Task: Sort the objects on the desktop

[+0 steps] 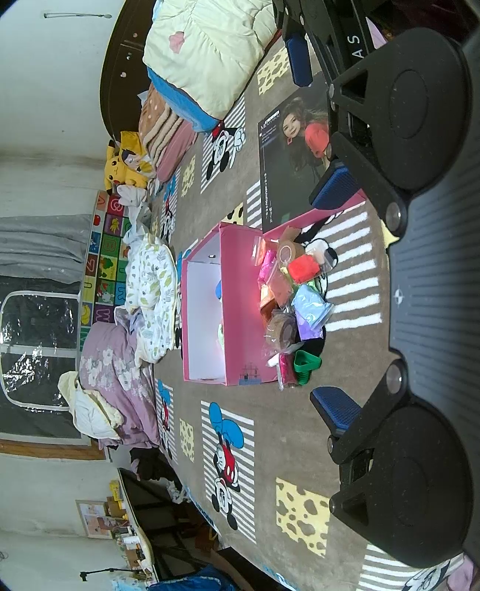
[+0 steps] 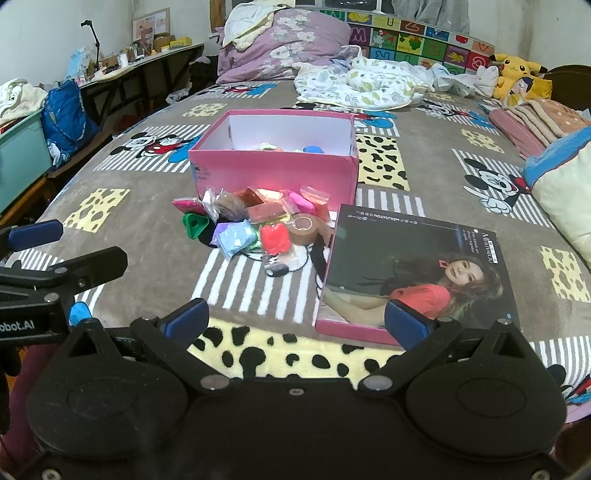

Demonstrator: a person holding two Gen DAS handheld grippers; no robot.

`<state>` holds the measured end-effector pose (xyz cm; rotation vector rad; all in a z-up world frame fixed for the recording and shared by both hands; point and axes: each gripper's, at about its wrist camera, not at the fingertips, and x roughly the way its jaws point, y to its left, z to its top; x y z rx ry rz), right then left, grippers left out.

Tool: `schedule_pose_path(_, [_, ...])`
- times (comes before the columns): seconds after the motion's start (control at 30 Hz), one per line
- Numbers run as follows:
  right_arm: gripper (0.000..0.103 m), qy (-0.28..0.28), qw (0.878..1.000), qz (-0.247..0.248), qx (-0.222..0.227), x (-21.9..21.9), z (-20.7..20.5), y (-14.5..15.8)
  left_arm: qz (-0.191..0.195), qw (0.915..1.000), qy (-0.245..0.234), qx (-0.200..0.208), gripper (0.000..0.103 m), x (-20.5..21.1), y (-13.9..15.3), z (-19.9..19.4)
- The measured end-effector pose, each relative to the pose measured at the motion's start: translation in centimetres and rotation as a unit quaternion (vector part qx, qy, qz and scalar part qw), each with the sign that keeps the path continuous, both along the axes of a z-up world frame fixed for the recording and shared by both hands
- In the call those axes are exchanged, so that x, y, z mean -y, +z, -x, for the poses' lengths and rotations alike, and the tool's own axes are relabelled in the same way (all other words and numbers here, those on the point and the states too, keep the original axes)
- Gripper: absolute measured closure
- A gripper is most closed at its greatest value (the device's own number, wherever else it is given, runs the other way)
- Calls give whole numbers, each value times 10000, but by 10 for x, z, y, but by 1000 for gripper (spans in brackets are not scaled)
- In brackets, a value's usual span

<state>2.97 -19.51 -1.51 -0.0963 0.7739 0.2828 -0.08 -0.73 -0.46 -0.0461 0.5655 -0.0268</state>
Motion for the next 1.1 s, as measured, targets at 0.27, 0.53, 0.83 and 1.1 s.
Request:
schedule_pose_path(0.27, [1,214,9997,-128,-78,2,0,1,54,10000,-38,50,1,-1,3,4])
schedule_pose_path(0.53, [1,359,9986,-377,-2,2,-3,12,196,9996,-179,-54,1,-8,-1,6])
schedule_pose_path(0.83, [1,638,9979,-116,-31,-12,-25,-1,537,9984,-139,115,1,-39,-15,-9])
schedule_pose_path(1.1, [1,1185,9913,-356,-446,-18,-66,8,850,9960,-182,-185,1,-62,-41,-45])
